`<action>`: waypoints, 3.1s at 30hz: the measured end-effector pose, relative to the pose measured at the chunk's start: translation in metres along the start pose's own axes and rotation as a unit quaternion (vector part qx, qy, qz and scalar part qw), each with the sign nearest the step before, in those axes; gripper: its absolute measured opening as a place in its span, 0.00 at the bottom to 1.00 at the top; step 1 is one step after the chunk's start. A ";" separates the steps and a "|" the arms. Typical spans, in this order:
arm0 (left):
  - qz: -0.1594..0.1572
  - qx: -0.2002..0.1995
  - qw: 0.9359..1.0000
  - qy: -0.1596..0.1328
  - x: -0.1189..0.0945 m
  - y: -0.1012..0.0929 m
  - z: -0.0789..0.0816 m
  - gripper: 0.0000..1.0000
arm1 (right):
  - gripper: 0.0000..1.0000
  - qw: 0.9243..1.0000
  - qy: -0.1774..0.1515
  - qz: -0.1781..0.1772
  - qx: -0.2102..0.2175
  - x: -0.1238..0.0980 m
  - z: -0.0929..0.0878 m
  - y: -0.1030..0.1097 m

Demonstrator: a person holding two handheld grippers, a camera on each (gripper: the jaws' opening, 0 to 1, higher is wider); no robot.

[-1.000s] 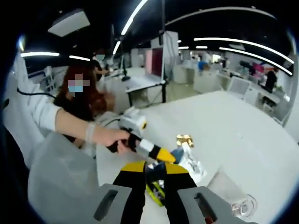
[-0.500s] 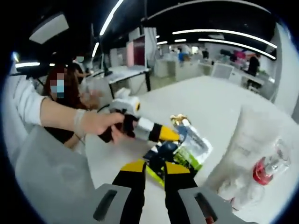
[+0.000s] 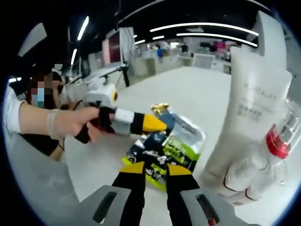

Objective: Arrange the skincare products in the storage area until every visible bottle or jar stands upright without overlapping.

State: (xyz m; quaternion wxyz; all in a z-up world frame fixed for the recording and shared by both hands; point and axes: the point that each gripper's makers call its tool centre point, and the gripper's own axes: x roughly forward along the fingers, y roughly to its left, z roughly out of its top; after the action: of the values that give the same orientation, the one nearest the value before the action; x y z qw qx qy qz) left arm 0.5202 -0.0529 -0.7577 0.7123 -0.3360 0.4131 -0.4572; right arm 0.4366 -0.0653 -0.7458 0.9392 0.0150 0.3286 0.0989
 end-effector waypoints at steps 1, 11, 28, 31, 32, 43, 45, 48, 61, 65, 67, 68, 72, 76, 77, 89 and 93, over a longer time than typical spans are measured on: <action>0.003 0.007 1.000 0.001 0.001 0.005 0.003 0.00 | 0.10 1.000 0.005 -0.004 -0.001 0.002 -0.003 0.000; 0.011 0.085 0.996 0.018 0.005 0.022 0.009 0.00 | 0.12 0.999 0.015 -0.038 0.001 0.017 -0.019 -0.004; 0.029 0.184 0.982 0.038 0.006 0.021 -0.008 0.00 | 0.14 0.997 0.028 -0.067 -0.009 0.032 -0.030 -0.008; 0.034 0.190 0.980 0.041 0.008 0.024 -0.007 0.00 | 0.13 0.997 0.031 -0.069 -0.019 0.031 -0.032 -0.009; 0.036 0.191 0.980 0.041 0.008 0.024 -0.008 0.00 | 0.12 0.997 0.033 -0.070 -0.023 0.030 -0.032 -0.009; 0.036 0.252 0.966 0.050 0.011 0.021 -0.013 0.01 | 0.09 0.995 0.044 -0.072 -0.048 0.027 -0.035 -0.010; 0.037 0.278 0.959 0.048 0.011 0.020 -0.010 0.02 | 0.09 0.995 0.044 -0.072 -0.046 0.027 -0.035 -0.010; 0.044 0.289 0.955 0.046 0.010 0.023 -0.007 0.04 | 0.09 0.995 0.044 -0.073 -0.050 0.027 -0.035 -0.010; 0.050 0.330 0.942 0.034 -0.001 0.010 0.001 0.20 | 0.09 0.995 0.044 -0.068 -0.057 0.028 -0.035 -0.010; 0.049 0.338 0.939 0.032 -0.004 0.007 0.004 0.23 | 0.09 0.995 0.047 -0.067 -0.055 0.028 -0.035 -0.010; 0.049 0.342 0.938 0.031 -0.007 0.005 0.006 0.24 | 0.10 0.995 0.047 -0.069 -0.052 0.028 -0.035 -0.011; 0.049 0.344 0.937 0.028 -0.011 0.001 0.007 0.24 | 0.12 0.995 0.046 -0.067 -0.052 0.029 -0.035 -0.010; 0.051 0.350 0.935 0.024 -0.017 -0.002 0.009 0.28 | 0.18 0.995 0.049 -0.067 -0.047 0.028 -0.033 -0.011; 0.059 0.374 0.925 0.027 -0.024 -0.003 0.012 0.30 | 0.19 0.996 0.043 -0.069 -0.038 0.023 -0.026 -0.015; 0.058 0.377 0.924 0.026 -0.025 -0.004 0.013 0.30 | 0.19 0.996 0.039 -0.070 -0.037 0.021 -0.023 -0.015; 0.058 0.429 0.901 0.030 -0.047 -0.026 0.015 0.39 | 0.25 0.995 0.017 -0.060 -0.080 0.000 0.000 -0.005; 0.064 0.450 0.890 0.038 -0.051 -0.029 0.014 0.43 | 0.27 0.995 0.007 -0.058 -0.083 -0.007 0.005 -0.001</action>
State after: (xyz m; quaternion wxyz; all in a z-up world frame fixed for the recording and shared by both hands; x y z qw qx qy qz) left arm 0.5090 -0.0144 -0.7121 0.7990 0.0657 0.2099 -0.5597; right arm 0.4345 -0.0677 -0.7378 0.9390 -0.0827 0.3259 0.0717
